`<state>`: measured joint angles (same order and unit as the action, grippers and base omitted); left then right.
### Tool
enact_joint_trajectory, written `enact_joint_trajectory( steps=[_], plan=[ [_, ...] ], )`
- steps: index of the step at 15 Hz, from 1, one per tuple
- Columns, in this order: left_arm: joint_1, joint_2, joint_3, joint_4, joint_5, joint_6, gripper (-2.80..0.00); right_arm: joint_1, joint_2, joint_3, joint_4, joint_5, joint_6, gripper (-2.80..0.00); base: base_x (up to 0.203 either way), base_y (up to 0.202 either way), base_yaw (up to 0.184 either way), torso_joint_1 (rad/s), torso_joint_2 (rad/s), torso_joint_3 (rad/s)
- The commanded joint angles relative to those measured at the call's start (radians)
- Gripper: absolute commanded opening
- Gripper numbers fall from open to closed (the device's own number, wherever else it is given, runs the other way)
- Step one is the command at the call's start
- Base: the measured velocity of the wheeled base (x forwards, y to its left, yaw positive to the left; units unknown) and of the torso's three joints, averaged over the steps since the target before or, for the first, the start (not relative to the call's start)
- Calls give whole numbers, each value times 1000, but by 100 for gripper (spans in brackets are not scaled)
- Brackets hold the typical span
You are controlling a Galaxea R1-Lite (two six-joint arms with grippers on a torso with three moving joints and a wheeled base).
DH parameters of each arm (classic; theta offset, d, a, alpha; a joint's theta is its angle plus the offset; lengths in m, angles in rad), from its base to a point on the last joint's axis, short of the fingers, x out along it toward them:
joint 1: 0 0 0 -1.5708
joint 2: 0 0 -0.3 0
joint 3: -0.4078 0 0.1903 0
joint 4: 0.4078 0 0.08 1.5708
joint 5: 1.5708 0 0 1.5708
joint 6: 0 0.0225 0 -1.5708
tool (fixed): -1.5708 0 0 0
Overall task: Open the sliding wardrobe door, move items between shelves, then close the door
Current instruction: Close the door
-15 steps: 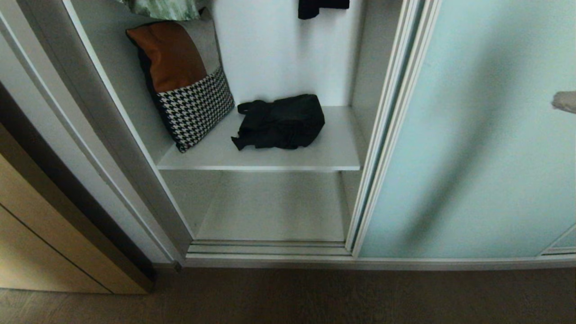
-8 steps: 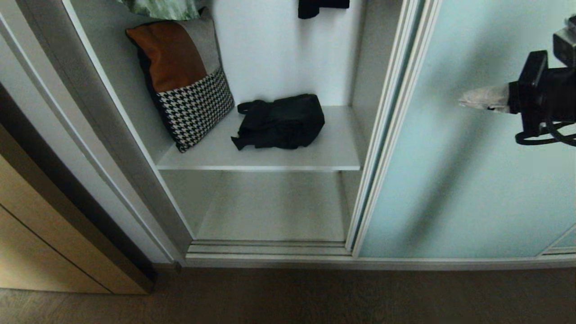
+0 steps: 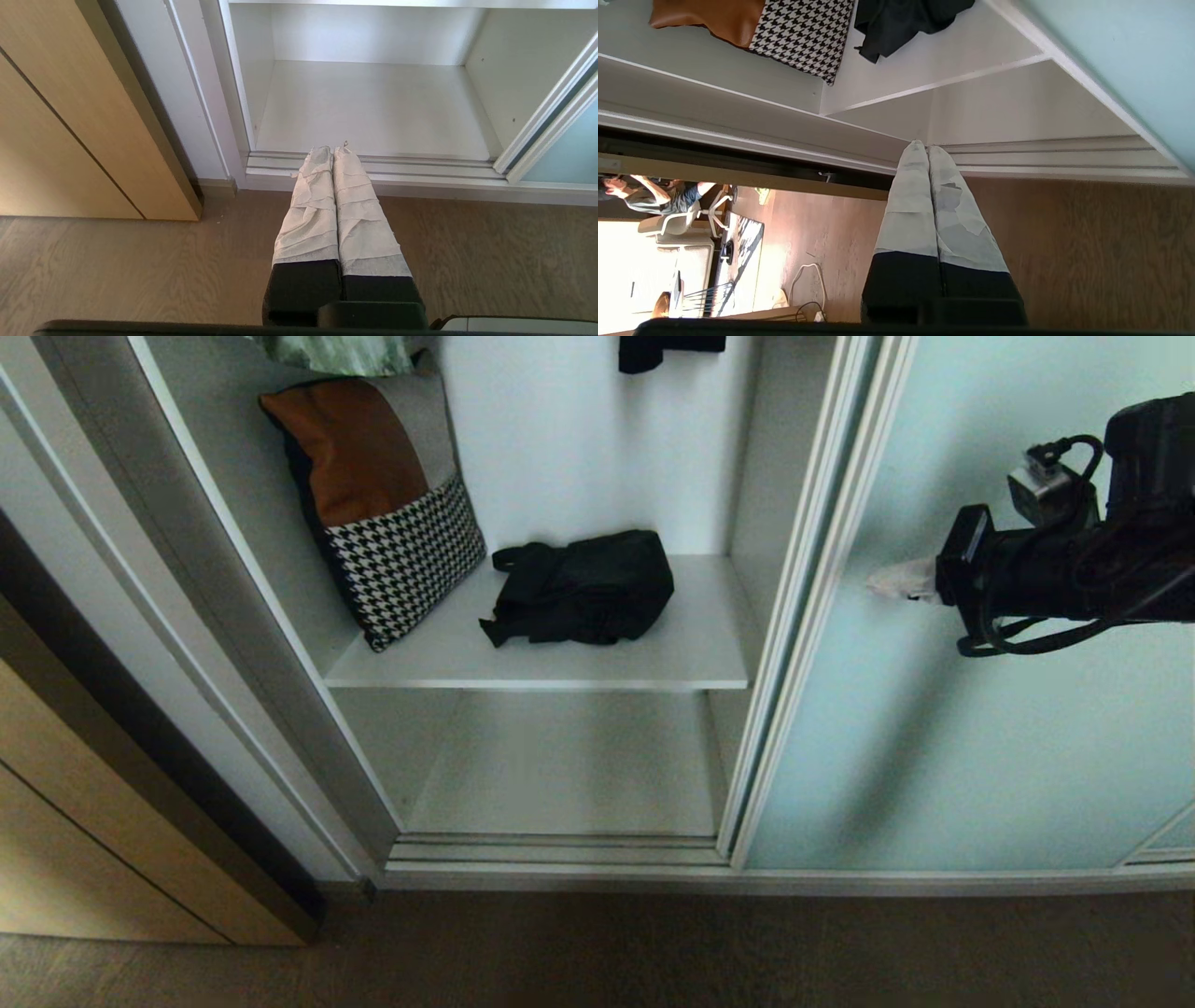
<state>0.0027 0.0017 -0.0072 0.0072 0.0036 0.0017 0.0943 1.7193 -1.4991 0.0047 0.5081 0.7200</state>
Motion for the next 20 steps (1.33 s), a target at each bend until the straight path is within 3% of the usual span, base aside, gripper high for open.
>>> enact_joint_trajectory(
  steps=[1,7,15,20],
  plan=[
    [0,1,0,-1,-1,0,-280,-2,60,-34,-3,3,4,-280,0,0,0,0,0,0],
    [0,1,0,0,1,0,-280,-14,159,-131,-6,1,1,-280,0,0,0,0,0,0],
    [0,1,0,-1,0,0,-280,-87,253,-196,-106,-8,4,-280,0,0,0,0,0,0],
    [0,0,0,0,-1,0,-280,-81,272,-213,-107,-8,14,-280,0,0,0,0,0,0]
  ],
)
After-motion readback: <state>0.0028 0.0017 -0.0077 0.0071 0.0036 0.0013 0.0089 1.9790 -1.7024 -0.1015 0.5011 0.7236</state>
